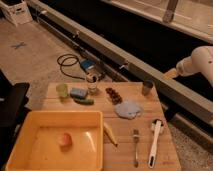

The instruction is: Place grapes in tray

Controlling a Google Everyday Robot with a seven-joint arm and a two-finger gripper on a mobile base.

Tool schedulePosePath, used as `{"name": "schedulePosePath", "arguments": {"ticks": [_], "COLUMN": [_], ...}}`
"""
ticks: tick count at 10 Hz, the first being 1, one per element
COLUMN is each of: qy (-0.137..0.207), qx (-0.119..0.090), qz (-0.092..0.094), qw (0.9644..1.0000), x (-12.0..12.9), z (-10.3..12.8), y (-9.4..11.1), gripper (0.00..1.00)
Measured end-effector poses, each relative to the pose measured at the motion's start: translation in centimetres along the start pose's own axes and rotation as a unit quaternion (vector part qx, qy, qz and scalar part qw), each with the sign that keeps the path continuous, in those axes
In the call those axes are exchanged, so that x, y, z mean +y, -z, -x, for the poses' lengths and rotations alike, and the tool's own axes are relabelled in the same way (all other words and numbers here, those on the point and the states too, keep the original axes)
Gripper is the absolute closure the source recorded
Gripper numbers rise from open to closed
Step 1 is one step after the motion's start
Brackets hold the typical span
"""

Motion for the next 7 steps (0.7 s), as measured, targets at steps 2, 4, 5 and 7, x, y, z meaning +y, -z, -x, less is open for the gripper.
{"name": "schedulePosePath", "arguments": {"ticks": [2,4,5,7], "qy": [0.035,0.073,0.091,0.127], "qx": [-0.008,-0.014,-0.017,-0.024], "qz": [0.013,0.044,0.064,0.104], "qw": [0.9993,0.9962,0.9936,0.9862], "x": [1.6,5.5,7.9,12.2], "z": [0.8,2.5,3.3,5.1], "y": [-0.1,-0.7,-1.1,-1.5], "gripper": [0.20,0.20,0.20,0.20]}}
